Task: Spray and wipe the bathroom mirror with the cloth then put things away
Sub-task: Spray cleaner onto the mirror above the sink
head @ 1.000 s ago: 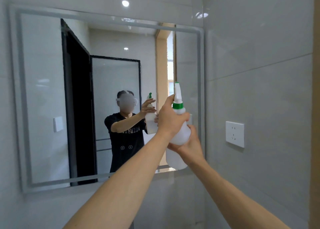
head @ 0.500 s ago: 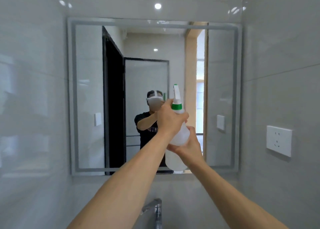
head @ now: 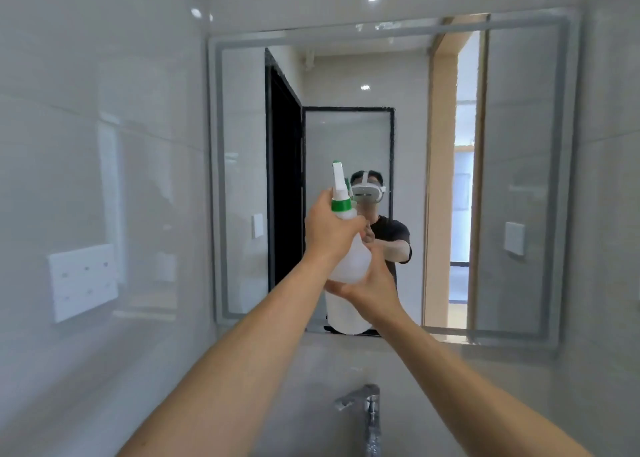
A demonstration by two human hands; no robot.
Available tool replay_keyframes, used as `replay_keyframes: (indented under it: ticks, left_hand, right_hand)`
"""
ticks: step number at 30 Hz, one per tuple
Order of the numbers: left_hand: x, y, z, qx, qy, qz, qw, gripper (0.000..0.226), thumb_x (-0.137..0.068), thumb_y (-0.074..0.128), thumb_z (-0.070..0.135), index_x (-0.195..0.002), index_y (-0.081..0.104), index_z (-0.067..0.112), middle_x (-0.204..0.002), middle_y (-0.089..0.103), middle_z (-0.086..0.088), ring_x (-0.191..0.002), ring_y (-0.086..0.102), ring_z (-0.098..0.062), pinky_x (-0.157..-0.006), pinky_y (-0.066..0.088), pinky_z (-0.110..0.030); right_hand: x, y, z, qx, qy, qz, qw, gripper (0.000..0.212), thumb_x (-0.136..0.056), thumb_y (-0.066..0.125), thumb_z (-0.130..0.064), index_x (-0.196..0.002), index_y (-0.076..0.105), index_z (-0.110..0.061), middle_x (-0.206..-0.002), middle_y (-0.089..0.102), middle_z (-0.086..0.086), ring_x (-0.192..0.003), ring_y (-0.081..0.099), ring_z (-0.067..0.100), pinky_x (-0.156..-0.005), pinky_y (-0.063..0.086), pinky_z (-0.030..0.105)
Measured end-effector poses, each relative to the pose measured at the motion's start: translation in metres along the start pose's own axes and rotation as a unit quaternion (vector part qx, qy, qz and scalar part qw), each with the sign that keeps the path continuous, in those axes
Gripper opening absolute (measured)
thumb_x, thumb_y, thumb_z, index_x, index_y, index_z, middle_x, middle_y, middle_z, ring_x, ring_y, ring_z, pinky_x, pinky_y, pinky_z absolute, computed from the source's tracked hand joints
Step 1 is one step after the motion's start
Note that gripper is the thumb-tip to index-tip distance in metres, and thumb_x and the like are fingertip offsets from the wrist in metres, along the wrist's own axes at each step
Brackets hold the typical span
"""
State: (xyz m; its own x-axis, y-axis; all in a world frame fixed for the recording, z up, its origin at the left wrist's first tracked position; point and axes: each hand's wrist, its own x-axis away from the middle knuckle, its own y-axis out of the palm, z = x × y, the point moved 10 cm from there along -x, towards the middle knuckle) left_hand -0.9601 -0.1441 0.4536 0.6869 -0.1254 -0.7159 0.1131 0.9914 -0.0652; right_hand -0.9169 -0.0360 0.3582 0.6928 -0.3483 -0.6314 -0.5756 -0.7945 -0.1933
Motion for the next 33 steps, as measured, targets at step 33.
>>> replay_keyframes:
  ticks: [33]
  left_hand:
    - [0.052, -0.159, -0.069, -0.070, -0.078, 0.116, 0.988, 0.033, -0.072, 0.082, 0.021, -0.085, 0.053, 0.030, -0.078, 0.064, 0.005, -0.054, 0.069, -0.007, -0.046, 0.047, -0.011]
  right_hand:
    - [0.057, 0.159, -0.002, -0.039, 0.032, -0.126, 0.991, 0.084, -0.057, 0.094, -0.031, -0.122, 0.041, -0.025, -0.110, 0.061, -0.006, -0.099, 0.061, 0.009, -0.071, 0.054, 0.024]
